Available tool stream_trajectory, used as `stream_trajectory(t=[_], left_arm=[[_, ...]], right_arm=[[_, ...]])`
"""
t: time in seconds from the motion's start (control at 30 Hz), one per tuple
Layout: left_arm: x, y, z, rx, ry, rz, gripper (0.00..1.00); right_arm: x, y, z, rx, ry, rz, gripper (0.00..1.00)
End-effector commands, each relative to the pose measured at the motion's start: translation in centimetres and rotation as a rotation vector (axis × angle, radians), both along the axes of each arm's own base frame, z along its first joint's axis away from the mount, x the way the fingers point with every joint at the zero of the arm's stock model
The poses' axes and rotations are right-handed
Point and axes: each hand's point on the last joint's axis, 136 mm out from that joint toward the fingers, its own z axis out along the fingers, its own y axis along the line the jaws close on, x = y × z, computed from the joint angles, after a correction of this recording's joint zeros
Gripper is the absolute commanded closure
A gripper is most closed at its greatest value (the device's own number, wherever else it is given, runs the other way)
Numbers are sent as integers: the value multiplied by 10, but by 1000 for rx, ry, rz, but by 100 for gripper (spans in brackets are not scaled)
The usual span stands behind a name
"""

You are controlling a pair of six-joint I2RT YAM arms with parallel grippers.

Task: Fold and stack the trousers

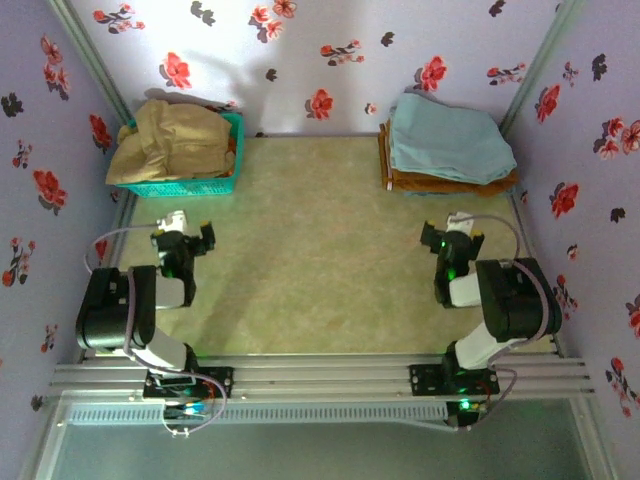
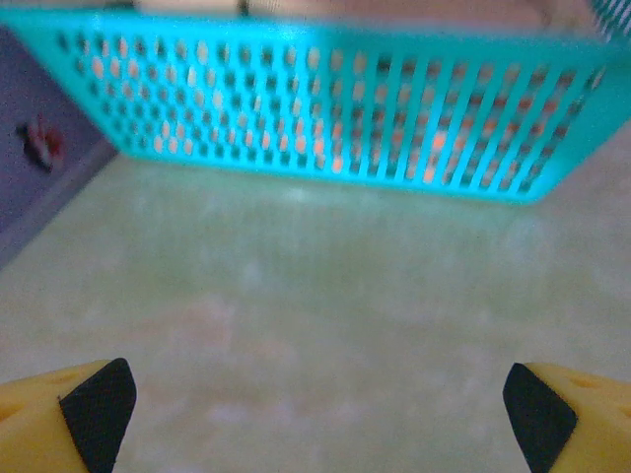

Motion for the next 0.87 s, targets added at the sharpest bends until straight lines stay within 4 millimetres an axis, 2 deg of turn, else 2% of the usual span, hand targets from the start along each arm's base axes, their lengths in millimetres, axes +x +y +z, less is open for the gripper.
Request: stream_trajectory(t=[0.0,0.2,0.27,0.83], left_arm=[[6,-5,1,17,19,-39,0],[6,-5,1,19,20,-41,0],[6,-6,1,19,21,-42,0],[8,-10,0,44,34,-47,0]], right_arm=[[4,-8,0,47,23,-41,1],[5,-8,1,37,23,-35,1],[7,-2,-1,44,32,1,1],[7,-1,0,45,31,2,1]])
